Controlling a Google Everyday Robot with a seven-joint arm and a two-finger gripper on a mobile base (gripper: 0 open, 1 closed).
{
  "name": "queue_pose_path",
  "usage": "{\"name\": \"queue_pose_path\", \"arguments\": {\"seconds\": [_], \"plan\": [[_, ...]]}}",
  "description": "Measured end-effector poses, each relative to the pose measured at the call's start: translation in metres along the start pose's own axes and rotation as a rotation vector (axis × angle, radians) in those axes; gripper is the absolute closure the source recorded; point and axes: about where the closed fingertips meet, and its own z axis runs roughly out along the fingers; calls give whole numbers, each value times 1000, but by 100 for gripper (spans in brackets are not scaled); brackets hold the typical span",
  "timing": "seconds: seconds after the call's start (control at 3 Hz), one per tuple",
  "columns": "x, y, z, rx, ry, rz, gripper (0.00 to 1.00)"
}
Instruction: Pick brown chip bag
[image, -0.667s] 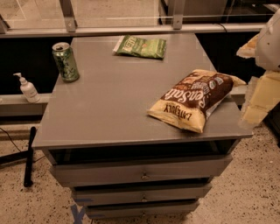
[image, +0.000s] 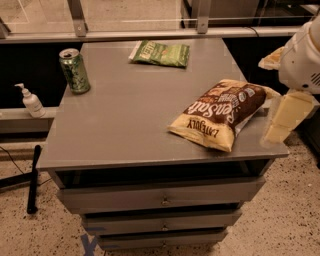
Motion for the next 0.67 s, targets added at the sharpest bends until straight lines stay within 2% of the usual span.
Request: {"name": "queue_pose_path", "arguments": {"seconds": [0.33,0.67], "plan": [[-4,-10,28,12,-52,-81,0],[-4,-15,57,-1,-99,-174,0]]}}
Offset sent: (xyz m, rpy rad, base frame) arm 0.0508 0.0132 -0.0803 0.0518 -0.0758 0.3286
